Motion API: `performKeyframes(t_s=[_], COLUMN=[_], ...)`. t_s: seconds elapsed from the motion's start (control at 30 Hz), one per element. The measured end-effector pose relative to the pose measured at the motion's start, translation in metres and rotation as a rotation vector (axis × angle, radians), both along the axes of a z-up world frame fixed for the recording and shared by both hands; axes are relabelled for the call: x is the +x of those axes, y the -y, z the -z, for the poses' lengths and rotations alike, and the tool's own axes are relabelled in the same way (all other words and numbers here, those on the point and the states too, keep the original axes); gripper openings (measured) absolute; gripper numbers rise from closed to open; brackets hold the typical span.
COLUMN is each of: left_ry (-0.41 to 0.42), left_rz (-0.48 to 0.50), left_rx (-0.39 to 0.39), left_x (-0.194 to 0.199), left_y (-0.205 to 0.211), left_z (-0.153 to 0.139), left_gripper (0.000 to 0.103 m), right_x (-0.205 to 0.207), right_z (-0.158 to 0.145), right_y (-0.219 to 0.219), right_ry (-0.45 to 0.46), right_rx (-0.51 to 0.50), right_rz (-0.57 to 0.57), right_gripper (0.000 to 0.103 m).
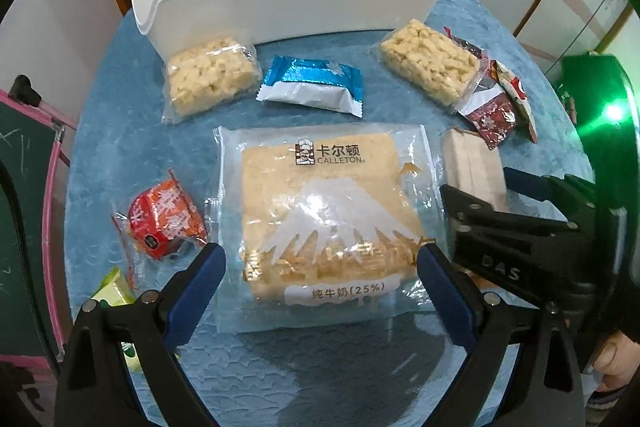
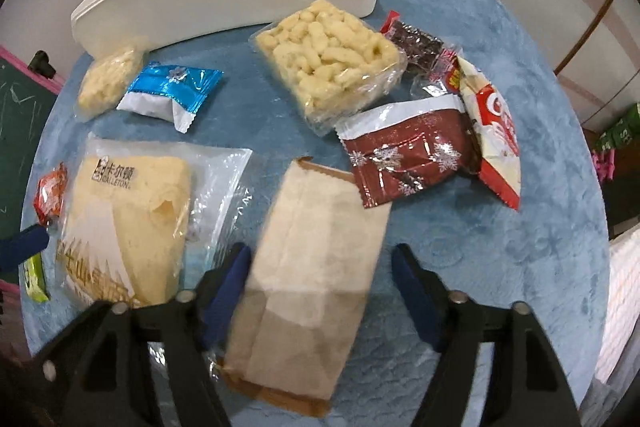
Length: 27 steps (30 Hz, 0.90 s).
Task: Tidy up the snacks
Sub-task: 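Grasp the brown paper cake with the right gripper while the left grasps the Mount Fuji bread bag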
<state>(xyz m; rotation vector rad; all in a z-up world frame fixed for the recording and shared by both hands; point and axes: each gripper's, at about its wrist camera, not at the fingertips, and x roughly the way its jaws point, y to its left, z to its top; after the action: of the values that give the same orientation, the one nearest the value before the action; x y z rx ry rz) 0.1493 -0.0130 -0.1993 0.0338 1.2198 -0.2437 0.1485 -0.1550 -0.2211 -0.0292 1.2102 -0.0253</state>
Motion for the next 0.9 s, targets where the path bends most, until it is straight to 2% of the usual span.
performKeyframes(t_s=[0.23, 0.4, 0.67, 0.9], left_ry=[-0.019, -0.021, -0.016, 0.021], left_rz=[0.028, 0.001, -0.026, -0.019], left_rx=[0.009, 0.025, 0.143, 0.143], left_x=[0.011, 0.021, 0.037, 0.042], left_y=[0.016, 0.025, 0.045, 0.049], left_z=[0.008, 0.011, 0.021, 0.028], left_gripper=[0.096, 0.101, 0.103, 0.103], right_x=[-0.026, -0.04, -0.035, -0.029], right_z=[-0.003, -0.003, -0.005, -0.005], right_y=[0.027, 0.028, 0.036, 0.048], right_ry=[0.009, 0.025, 0.021, 0.02], right_rx=[0.038, 0.057, 0.093, 0.146], right_rz=[0.007, -0.006, -0.008, -0.004], right_gripper=[0.06, 0.06, 0.06, 0.06])
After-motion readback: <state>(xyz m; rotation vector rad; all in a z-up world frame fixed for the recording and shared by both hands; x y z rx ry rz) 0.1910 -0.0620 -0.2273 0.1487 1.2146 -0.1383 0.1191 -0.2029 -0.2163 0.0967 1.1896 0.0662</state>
